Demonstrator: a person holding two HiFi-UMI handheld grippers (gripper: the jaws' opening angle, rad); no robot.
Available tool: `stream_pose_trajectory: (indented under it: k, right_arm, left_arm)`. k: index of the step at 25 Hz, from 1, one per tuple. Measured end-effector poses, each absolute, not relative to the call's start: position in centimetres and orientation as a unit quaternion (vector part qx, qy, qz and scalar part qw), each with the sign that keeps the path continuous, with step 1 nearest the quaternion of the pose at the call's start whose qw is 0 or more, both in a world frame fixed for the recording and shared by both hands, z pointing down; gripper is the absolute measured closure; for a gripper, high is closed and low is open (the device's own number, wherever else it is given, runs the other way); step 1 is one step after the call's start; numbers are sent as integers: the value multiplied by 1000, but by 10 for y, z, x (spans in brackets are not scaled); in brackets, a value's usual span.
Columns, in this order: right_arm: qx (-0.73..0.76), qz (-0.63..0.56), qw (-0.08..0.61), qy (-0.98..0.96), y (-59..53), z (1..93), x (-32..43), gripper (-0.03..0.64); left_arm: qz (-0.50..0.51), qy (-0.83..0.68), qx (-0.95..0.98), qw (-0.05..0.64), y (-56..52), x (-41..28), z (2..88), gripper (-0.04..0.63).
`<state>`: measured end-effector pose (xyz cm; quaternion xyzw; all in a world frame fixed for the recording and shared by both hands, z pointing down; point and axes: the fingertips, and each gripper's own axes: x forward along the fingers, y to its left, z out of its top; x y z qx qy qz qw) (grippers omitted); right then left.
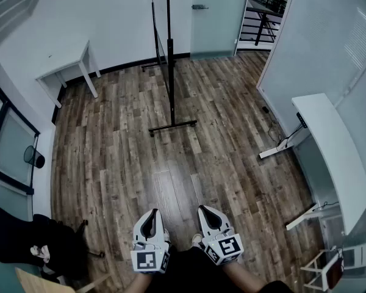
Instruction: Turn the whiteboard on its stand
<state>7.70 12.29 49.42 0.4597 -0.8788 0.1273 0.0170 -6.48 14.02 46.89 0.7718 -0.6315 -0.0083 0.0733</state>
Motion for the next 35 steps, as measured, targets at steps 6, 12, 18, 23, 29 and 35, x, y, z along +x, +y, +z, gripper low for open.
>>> stream_pose_trajectory:
  k: [6,12,18,23,29,35]
  right_arm:
    - [459,126,18,-879,125,494,77,601]
    - [460,134,5,-878,129,490,86,603]
    - [455,132,-3,-881,137,489,108,601]
    - [448,136,3,-884,143,498,128,601]
    - [438,135,-3,-889,142,499,142,601]
    - [438,136,-2,-889,122,498,142,601]
  left_arm:
    - [-8,-627,776,71,140,-62,468,577]
    - [-11,-628,775,68,144,-54,464,577]
    - [-10,-631,773,66,154,-29,465,577]
    - [-9,-641,764,68,164,-12,467,577]
    - [-11,-663,745,68,170,-9,468,577]
    - [-14,-671,738,71,150,-17,471,577]
